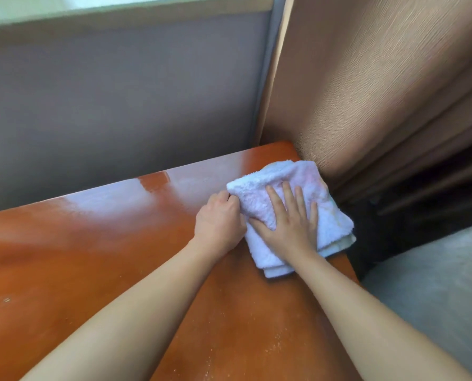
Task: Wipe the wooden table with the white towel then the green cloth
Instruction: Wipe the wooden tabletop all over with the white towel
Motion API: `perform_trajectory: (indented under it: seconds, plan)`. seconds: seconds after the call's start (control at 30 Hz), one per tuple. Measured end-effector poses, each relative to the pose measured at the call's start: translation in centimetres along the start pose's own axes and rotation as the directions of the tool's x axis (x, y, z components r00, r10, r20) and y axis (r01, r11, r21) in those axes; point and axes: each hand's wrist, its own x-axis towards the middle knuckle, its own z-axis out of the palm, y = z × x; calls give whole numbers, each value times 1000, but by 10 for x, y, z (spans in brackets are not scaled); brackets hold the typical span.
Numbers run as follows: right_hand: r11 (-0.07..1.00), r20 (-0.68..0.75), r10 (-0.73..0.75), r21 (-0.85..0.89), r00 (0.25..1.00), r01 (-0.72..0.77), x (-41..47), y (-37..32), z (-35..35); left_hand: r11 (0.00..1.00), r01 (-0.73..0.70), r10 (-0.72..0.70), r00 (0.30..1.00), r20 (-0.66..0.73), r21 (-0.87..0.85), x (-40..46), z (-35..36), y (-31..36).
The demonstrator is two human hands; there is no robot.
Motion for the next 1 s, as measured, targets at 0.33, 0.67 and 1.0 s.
perform_trajectory:
  seconds: [0.33,0.67,1.0]
  plan:
    - [995,128,89,39,988,-95,119,-6,-7,1000,5,-4,999,48,-17,-11,18,-4]
    - [998,64,24,48,998,-27,-17,12,-4,997,-48,52,996,76,-53,-38,14,16]
    - [996,115,94,-19,989,-92,-70,20,-4,987,-127,104,972,210,97,-38,24,3]
